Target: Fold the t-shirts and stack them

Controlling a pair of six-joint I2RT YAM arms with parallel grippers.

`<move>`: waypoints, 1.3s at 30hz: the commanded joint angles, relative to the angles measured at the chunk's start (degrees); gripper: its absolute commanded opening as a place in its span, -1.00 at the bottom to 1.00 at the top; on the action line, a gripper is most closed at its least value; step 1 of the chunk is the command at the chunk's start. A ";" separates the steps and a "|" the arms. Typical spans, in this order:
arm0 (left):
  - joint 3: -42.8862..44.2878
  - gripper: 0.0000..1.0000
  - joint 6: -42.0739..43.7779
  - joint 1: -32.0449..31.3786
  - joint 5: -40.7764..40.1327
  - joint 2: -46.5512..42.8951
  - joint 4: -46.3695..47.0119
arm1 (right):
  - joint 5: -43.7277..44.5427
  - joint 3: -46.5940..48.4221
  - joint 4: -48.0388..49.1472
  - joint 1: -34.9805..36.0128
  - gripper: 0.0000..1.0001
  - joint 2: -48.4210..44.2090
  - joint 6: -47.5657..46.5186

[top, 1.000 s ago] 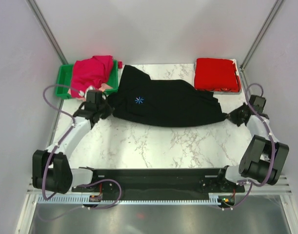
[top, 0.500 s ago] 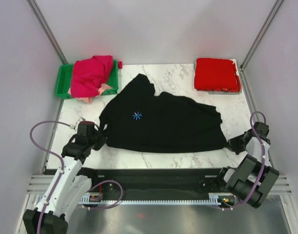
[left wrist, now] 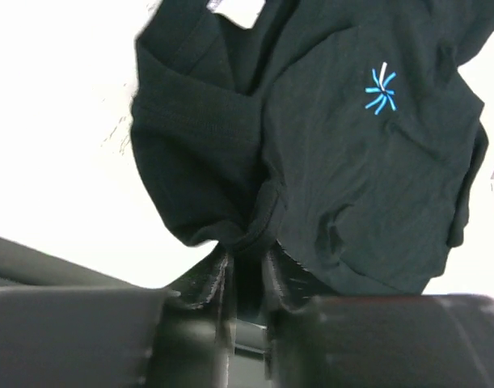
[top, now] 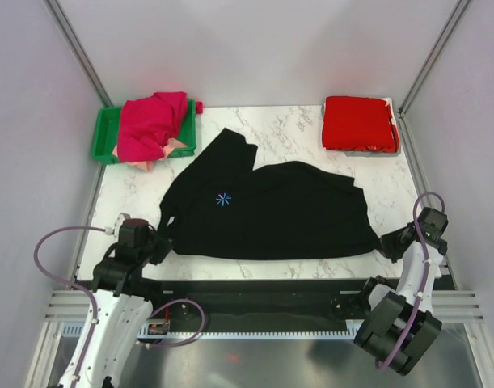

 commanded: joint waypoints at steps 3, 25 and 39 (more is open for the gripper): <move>6.10 0.62 0.13 0.40 1.59 -5.21 -6.08 | 2.54 2.50 -5.55 -0.44 0.84 -0.32 0.65; 16.32 0.95 32.84 0.40 -8.95 16.48 13.24 | 6.32 43.19 13.77 25.83 0.73 43.96 -7.08; 14.91 0.97 33.80 0.40 -3.68 15.69 15.79 | 13.09 51.20 16.77 31.02 0.02 61.20 -9.98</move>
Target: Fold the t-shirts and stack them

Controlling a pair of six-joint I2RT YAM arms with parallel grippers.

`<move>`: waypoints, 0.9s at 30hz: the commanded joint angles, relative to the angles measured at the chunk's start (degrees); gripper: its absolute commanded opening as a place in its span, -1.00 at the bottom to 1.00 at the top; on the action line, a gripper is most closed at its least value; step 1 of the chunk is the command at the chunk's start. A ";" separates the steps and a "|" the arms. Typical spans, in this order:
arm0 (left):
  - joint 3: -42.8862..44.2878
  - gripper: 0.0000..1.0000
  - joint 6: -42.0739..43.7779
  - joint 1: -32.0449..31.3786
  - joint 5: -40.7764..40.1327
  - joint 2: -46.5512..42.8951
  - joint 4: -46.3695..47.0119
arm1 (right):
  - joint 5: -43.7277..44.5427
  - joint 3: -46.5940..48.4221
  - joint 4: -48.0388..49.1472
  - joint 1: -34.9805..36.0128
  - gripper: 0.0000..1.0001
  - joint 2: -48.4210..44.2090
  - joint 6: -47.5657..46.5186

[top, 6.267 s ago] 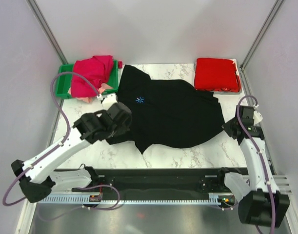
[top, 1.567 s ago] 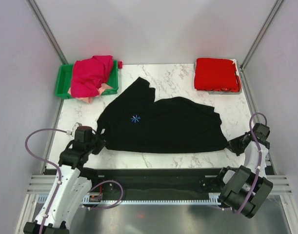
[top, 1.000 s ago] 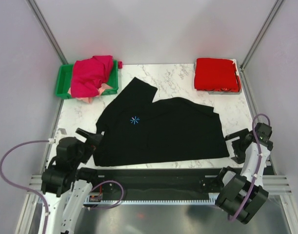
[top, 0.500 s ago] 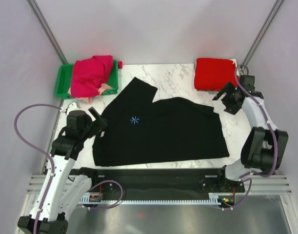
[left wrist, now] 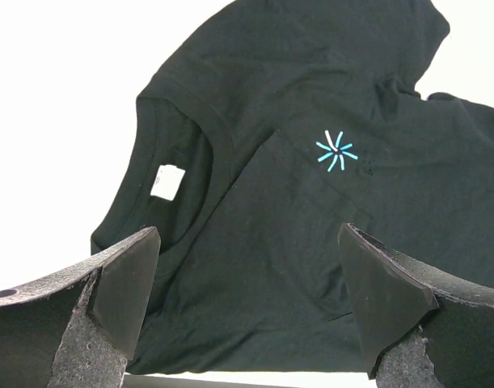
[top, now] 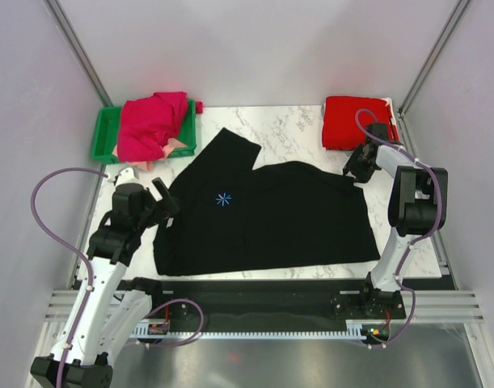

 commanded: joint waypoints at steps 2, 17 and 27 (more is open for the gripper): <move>-0.15 0.97 2.87 0.31 1.08 -0.29 2.74 | 4.21 3.29 2.78 1.19 -0.01 1.30 -2.03; -0.33 0.94 2.61 0.05 1.87 1.20 3.36 | 5.19 1.36 4.45 1.19 -0.68 4.29 -2.64; 15.91 0.90 7.26 -0.57 6.09 30.97 13.45 | 4.14 3.91 4.97 3.12 -1.00 -4.05 -3.26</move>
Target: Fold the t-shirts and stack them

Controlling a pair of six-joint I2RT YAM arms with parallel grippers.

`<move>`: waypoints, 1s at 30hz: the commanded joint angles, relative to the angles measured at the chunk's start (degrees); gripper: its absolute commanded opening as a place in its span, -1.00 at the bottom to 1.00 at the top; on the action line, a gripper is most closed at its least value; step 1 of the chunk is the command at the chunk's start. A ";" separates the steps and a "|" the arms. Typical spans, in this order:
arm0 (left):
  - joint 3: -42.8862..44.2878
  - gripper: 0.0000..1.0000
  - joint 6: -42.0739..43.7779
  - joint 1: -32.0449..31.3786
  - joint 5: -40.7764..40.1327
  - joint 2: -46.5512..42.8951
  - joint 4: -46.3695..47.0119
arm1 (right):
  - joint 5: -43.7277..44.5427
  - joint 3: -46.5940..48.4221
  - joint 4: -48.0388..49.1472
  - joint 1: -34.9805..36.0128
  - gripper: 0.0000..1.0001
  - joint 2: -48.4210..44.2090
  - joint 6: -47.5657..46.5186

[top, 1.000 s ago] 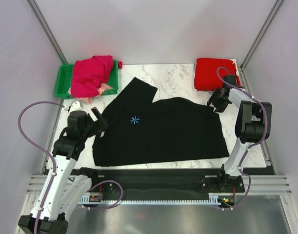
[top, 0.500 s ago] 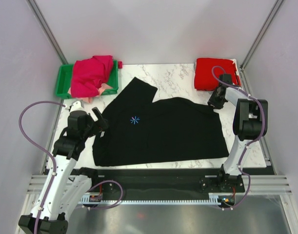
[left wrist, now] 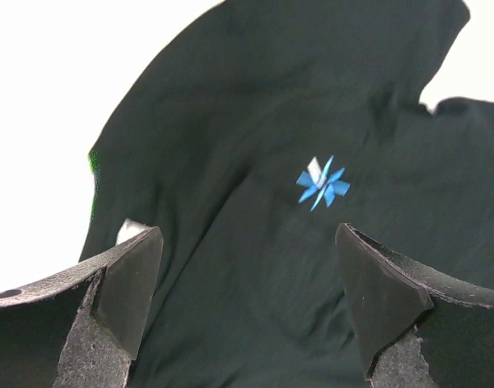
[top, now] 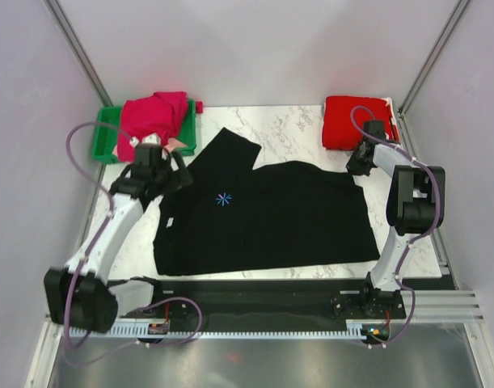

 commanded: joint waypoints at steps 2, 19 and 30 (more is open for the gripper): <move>12.10 0.90 4.07 -0.98 3.08 17.48 11.99 | -3.21 -0.03 3.79 2.44 -1.00 -10.21 -1.14; 81.79 0.82 9.08 -2.83 11.70 85.38 11.32 | -12.54 -12.60 12.60 6.05 -1.00 -22.79 -1.05; 83.31 0.74 1.88 -2.48 9.49 89.97 8.96 | -16.76 -14.10 15.76 6.32 -1.00 -23.32 1.14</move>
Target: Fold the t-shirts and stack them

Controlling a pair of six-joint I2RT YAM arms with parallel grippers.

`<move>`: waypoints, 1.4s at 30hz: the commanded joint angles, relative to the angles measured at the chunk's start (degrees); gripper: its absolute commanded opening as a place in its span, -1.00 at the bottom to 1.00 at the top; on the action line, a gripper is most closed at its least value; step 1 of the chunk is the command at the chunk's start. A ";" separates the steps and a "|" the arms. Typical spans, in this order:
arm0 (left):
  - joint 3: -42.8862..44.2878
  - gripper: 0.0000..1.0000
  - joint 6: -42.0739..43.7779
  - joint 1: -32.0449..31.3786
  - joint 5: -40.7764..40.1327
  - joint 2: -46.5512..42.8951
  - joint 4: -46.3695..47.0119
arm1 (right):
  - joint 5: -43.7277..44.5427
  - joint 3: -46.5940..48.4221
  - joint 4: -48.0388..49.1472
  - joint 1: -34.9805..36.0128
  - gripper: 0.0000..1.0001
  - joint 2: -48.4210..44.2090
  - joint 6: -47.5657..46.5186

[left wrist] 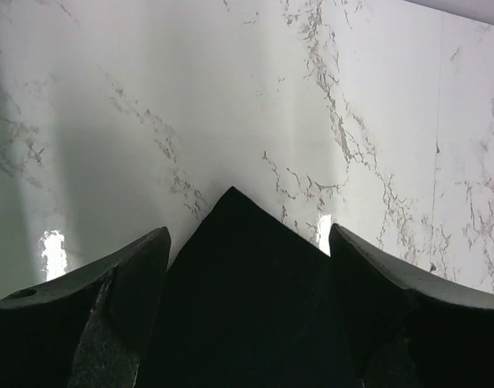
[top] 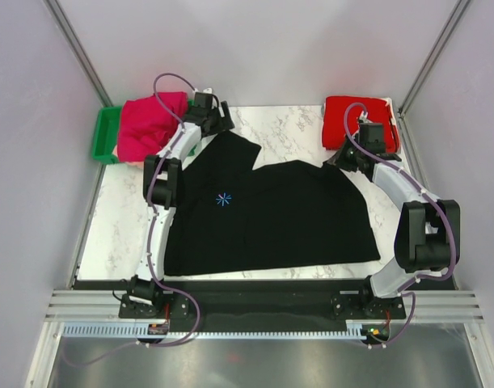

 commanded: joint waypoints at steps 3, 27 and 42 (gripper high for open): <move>0.97 0.61 -4.75 0.16 3.83 1.80 -4.56 | -2.42 -0.28 3.56 0.07 -1.00 -2.47 1.19; -2.28 -0.96 -5.64 -0.63 5.42 -1.44 -5.62 | -0.67 0.32 4.36 -0.64 -1.00 1.48 1.28; -37.77 -0.96 -1.41 -0.72 -0.64 -43.35 -5.63 | 1.27 5.43 0.58 -2.04 -1.00 1.14 0.31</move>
